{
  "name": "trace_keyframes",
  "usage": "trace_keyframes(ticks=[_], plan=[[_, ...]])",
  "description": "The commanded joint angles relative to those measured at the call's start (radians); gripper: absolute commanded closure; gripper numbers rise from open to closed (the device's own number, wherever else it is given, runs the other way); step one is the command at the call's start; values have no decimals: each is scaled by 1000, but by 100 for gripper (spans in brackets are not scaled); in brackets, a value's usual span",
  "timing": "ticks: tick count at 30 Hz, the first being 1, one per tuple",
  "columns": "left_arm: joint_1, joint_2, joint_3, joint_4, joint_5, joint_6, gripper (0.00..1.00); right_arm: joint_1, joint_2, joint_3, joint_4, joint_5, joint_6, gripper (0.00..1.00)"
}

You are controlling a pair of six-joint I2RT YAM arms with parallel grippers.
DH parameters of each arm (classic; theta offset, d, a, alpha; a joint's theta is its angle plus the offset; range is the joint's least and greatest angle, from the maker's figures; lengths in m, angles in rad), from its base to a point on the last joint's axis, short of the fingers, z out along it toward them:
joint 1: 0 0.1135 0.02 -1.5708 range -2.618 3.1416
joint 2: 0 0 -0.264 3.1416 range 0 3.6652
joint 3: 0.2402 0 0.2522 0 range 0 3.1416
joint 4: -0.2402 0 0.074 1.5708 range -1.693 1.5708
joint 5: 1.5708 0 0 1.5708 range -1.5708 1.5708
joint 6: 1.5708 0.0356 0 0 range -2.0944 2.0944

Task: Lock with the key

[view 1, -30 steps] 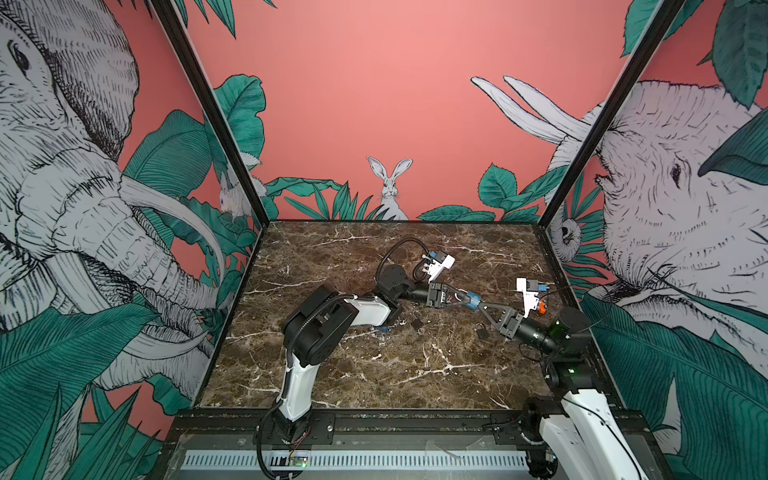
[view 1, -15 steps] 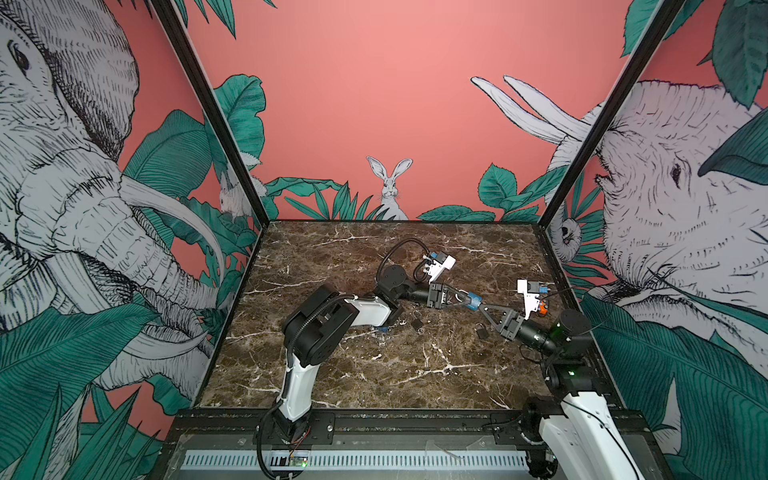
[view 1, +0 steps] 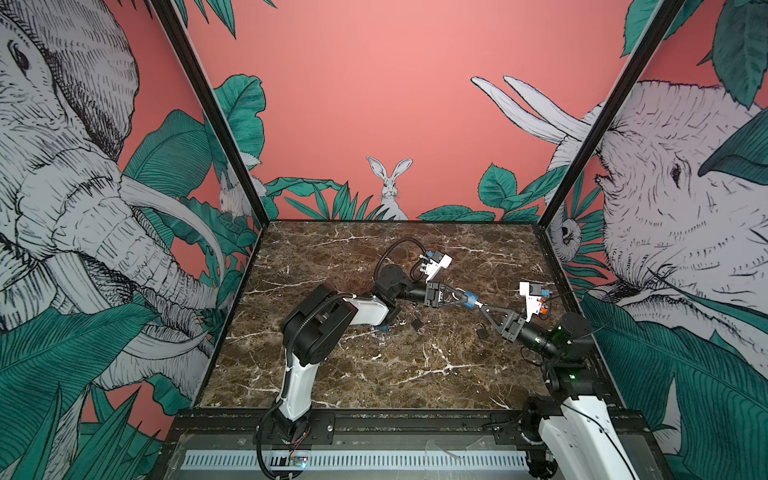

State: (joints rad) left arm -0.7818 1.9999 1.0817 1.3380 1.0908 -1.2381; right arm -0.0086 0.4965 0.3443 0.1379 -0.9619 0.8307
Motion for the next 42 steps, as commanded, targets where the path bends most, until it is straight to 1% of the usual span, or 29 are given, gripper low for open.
trace_keyframes(ticks=[1,5,7,8,9,10,11,12,13,14,15,16,17,19,21,23,26,28,31,36,42], plan=[[35,-23,-12,65,-21,18,100,-18,-41,-2,-25,4,-16,100],[48,-14,-9,32,-7,39,100,-40,-96,31,-139,43,-50,100],[49,-12,11,-69,13,103,100,-45,-107,39,-176,65,-56,100],[48,-12,26,-141,27,155,100,-45,-106,36,-187,75,-57,100],[46,-15,45,-268,40,229,100,-47,-99,40,-215,95,-69,100],[44,-24,69,-436,41,359,100,-47,-95,41,-256,122,-86,100],[45,-36,93,-618,35,462,100,-47,-89,41,-283,142,-98,100],[45,-56,128,-865,11,644,100,-47,-84,41,-319,176,-113,100],[43,-75,170,-1075,-31,797,100,-46,-83,43,-363,217,-129,100],[42,-84,210,-1278,-74,933,100,-47,-87,42,-395,240,-147,100],[41,-89,256,-1446,-117,1047,100,-46,-95,36,-413,270,-159,100],[42,-86,293,-1543,-141,1119,100,-46,-104,23,-411,290,-154,100],[41,-80,312,-1590,-153,1160,100,-45,-113,11,-404,307,-144,100],[40,-59,366,-1723,-148,1265,100,-45,-132,-30,-368,351,-102,100],[32,-29,413,-1804,-128,1328,100,-45,-136,-71,-331,374,-70,100],[9,9,476,-1896,-132,1399,100,-45,-127,-102,-305,393,-51,100],[-46,84,606,-2073,-163,1509,100,-45,-106,-153,-243,415,-12,100],[-72,138,675,-2134,-169,1542,100,-44,-95,-174,-207,423,5,100],[-88,204,752,-2214,-167,1579,100,-41,-82,-189,-180,436,9,100],[-89,244,791,-2252,-168,1610,100,-22,-43,-207,-131,461,27,100],[-89,289,840,-2297,-166,1637,100,73,59,-201,-65,547,31,100]])
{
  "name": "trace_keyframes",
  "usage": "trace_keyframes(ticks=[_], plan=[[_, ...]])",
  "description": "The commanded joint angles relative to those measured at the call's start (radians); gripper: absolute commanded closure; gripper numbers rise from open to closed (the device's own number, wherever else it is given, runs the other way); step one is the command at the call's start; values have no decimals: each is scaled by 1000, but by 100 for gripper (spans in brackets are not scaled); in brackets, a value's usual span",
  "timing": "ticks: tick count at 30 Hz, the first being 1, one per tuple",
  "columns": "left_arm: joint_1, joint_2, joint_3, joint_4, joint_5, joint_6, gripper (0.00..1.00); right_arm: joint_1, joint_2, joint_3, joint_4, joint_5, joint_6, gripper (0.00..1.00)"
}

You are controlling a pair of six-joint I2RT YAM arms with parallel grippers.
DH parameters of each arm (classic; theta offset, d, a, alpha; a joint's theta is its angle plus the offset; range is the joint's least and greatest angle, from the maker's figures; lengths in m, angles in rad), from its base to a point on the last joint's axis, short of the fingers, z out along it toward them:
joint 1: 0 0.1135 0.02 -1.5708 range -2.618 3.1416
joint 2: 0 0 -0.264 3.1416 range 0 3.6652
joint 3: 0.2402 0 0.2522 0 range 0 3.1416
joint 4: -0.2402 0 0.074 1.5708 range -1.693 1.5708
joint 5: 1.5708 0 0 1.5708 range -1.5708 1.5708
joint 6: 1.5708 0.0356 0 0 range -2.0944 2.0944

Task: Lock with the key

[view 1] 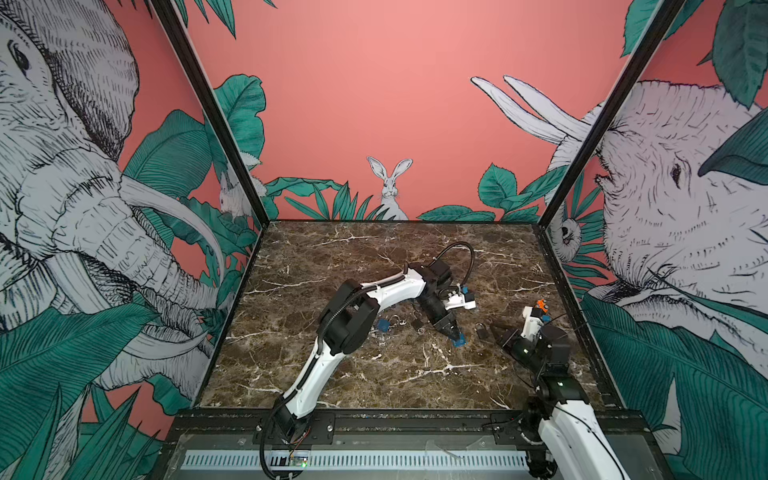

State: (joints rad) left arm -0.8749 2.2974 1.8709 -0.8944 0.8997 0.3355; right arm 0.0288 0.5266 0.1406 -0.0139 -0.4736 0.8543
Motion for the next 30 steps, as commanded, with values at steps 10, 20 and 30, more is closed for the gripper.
trace_keyframes(ticks=[10,20,30], plan=[[4,93,166,-170,45,122,100,148,139,-3,206,161,18,100],[4,203,302,-276,63,177,100,200,281,-13,340,206,25,100],[4,289,405,-342,15,190,100,256,407,-15,441,254,27,100]])
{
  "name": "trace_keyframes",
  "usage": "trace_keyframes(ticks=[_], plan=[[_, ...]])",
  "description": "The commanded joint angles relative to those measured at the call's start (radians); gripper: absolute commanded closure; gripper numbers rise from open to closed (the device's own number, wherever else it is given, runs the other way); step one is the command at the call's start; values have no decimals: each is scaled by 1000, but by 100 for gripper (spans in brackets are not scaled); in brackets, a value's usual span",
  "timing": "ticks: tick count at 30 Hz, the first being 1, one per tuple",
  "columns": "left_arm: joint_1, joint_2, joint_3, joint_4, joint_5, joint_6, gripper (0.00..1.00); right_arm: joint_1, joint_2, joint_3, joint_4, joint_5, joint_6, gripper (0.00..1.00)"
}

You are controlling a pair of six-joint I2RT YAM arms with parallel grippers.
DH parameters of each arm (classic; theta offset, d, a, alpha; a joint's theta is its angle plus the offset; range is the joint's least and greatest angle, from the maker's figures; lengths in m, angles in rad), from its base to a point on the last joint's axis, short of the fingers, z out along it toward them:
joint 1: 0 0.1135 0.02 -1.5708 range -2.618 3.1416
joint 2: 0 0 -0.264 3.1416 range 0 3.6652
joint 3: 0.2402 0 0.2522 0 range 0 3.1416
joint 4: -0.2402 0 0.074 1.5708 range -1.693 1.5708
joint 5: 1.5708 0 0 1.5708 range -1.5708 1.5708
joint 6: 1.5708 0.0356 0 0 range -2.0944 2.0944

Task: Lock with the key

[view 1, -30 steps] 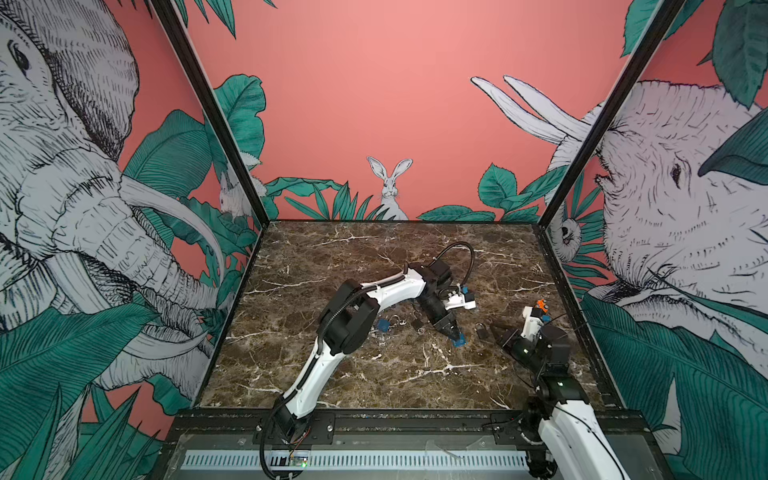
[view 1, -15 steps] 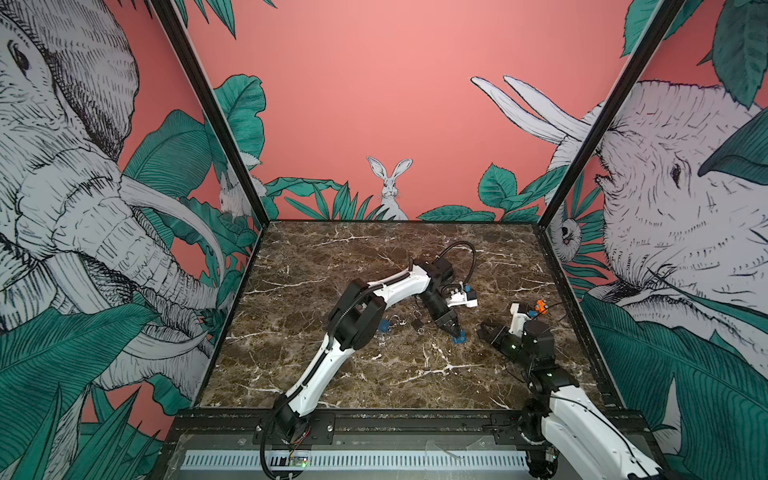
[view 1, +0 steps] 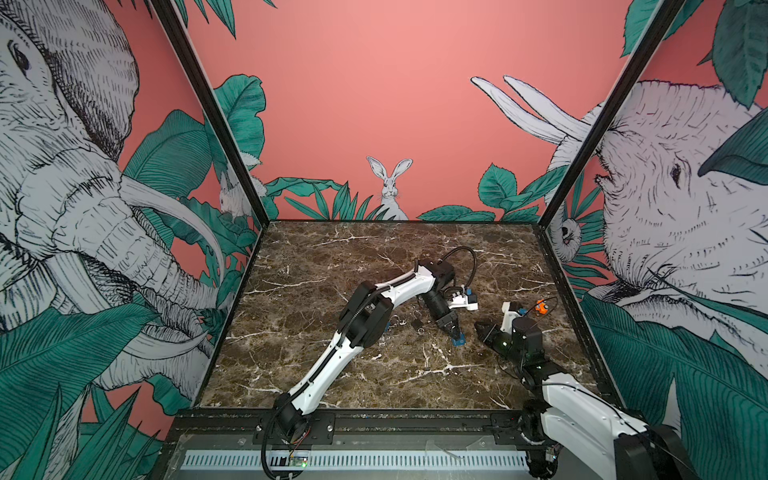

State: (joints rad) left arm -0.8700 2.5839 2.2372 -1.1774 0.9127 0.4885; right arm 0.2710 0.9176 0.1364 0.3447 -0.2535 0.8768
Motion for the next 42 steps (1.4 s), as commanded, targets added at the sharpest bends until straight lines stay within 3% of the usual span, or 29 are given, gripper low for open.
trace_keyframes(ticks=[1,10,11,13,16,32,42], plan=[[-1,9,44,-60,-5,36,100,18,26,-13,93,37,4,100],[5,51,115,-76,-65,7,100,52,115,-13,157,68,8,100],[9,51,119,-74,-67,5,96,54,125,-14,163,72,10,100],[16,51,116,-68,-71,-1,76,65,146,-12,175,86,14,100],[25,42,108,-55,-80,-8,64,78,173,-9,192,98,18,100],[58,-7,101,3,-127,-54,56,133,237,26,172,162,43,100],[62,-180,-68,158,-153,-107,37,167,300,48,178,189,57,100]])
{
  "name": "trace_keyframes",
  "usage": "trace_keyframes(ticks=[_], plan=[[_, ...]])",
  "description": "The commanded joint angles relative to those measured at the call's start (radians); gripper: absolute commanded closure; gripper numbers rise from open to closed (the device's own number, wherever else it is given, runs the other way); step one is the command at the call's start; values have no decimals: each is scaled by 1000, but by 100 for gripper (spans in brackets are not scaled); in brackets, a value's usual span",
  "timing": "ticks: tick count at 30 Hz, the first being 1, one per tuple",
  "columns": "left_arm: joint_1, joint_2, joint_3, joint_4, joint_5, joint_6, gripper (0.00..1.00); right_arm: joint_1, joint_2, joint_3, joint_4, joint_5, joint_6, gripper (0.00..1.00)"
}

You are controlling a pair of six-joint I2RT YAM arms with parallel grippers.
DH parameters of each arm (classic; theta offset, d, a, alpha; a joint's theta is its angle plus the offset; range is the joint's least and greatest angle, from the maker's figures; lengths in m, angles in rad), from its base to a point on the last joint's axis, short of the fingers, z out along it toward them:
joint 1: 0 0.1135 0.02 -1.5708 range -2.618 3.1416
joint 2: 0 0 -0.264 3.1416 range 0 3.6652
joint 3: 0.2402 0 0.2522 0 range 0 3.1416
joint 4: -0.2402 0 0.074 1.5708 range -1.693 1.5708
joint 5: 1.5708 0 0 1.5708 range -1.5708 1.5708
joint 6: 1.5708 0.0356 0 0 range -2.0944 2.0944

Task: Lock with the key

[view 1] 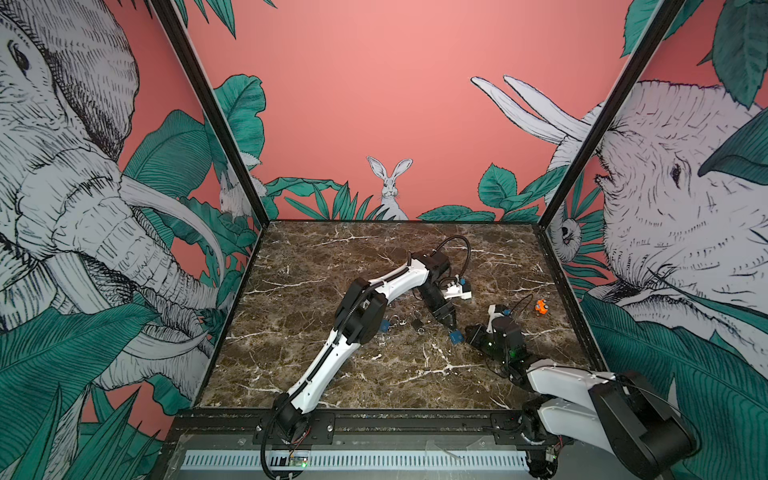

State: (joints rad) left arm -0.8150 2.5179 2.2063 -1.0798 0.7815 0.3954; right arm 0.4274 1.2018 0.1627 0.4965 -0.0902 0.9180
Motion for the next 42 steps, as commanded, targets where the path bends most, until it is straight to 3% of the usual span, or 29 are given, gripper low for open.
trace_keyframes(ticks=[1,6,12,18,23,27,30,33,42], plan=[[8,-133,-61,83,-25,-27,36,12,22,23,30,27,18,98],[15,-251,-221,260,-61,-133,30,22,22,32,1,41,29,86],[41,-417,-433,541,-118,-302,27,28,-87,38,-126,78,6,76],[62,-543,-636,830,-197,-460,27,28,-219,40,-260,107,-14,74],[61,-598,-749,958,-283,-553,24,30,-258,76,-355,72,-57,73],[62,-673,-902,1131,-414,-651,22,46,-269,97,-393,31,-79,73],[70,-706,-930,1122,-474,-679,22,74,-295,119,-449,41,-98,71],[86,-722,-958,1150,-419,-676,22,99,-323,160,-518,61,-134,69],[91,-752,-1004,1194,-415,-661,22,132,-294,272,-605,69,-215,60]])
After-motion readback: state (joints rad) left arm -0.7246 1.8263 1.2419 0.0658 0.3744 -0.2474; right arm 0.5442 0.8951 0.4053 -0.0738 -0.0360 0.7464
